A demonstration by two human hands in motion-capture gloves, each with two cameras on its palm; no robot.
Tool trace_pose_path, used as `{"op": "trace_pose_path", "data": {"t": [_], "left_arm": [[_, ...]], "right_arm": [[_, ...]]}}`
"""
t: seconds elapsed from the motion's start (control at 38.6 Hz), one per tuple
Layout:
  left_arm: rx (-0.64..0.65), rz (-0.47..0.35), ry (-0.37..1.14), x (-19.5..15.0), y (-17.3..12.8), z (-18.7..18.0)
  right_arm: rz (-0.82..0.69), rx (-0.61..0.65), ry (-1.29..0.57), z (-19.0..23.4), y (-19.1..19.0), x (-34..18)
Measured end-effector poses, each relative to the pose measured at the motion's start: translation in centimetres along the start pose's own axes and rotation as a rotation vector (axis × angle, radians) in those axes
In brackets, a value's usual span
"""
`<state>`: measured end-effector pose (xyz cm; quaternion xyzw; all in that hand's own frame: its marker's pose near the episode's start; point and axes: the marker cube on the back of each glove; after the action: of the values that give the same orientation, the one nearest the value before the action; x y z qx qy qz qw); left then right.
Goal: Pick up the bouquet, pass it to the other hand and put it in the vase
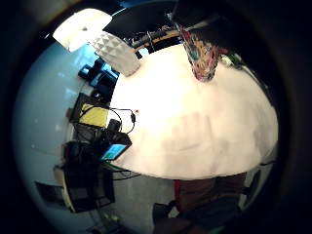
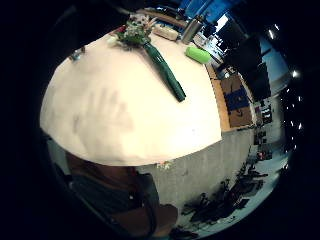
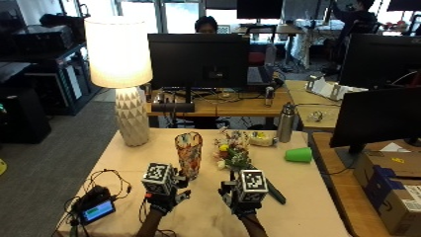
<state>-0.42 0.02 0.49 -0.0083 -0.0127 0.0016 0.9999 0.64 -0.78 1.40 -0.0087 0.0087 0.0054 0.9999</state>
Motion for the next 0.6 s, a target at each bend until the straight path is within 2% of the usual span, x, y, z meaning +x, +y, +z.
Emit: {"op": "trace_pose_path", "data": {"t": [0.36, 0.6], "left_arm": [[0.008, 0.0, 0.037, -0.3, 0.0, 0.3], [0.028, 0.013, 0.057, -0.1, -0.2, 0.2]], "right_arm": [[-0.027, -0.028, 0.051, 0.4, 0.2, -0.5], [-0.028, -0.103, 0.082, -0.5, 0.6, 1.3]]}}
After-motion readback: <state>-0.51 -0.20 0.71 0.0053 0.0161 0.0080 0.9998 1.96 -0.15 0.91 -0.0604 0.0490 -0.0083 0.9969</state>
